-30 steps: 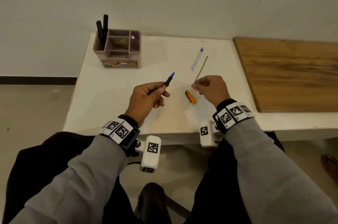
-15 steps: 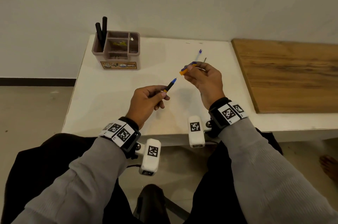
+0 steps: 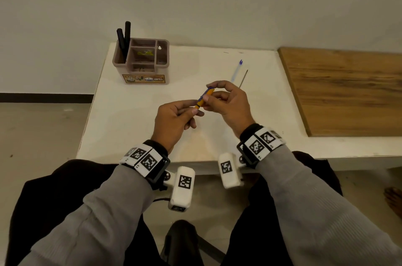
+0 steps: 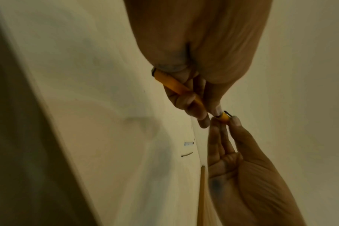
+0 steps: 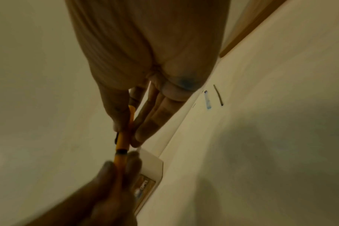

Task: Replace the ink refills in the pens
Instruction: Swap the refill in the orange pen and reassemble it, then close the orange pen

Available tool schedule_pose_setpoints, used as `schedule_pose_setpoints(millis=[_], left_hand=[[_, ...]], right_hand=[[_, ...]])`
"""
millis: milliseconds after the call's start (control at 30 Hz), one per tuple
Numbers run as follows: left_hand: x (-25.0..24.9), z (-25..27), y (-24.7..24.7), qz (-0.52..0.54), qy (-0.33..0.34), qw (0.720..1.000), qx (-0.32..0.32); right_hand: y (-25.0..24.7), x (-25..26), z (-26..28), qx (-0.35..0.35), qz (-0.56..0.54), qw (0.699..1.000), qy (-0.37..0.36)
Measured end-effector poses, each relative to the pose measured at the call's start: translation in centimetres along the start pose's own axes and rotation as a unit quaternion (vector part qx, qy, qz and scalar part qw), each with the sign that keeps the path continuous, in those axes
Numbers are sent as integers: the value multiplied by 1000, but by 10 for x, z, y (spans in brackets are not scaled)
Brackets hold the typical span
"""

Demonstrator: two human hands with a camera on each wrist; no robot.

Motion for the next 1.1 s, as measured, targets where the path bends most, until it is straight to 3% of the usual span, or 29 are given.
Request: schedule_pose_setpoints(millis=[233, 467, 567, 667, 800, 933, 1100], left_hand=[[-10, -6, -18, 38, 7, 998, -49], [-22, -13, -20, -9, 33, 999, -32], [-33, -32, -35, -34, 56, 994, -84], [-19, -43, -65, -83, 31, 983, -162], [2, -52, -73, -214, -7, 971, -110], [8, -54, -70, -218, -1, 971, -93], [20, -54, -76, -238, -37, 968, -71]], right_hand=[[35, -1, 11, 15, 7, 998, -65], [45, 8, 5, 26, 29, 997, -71], [59, 50, -25, -16, 10, 991, -134], [91, 100, -57, -51, -18, 972, -229], [156, 129, -92, -42, 27, 954, -296], [209, 106, -115, -1, 156, 949, -276], [228, 54, -129, 69, 286, 935, -196]])
Point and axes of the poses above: each hand's wrist, its own z-axis away from the middle knuckle, its own y-axis out of the palm, x = y × z, the point moved 8 cm from there along -z, towards the middle knuckle, and after that the axes turned 10 degrees about -x, right-handed, at the moved point
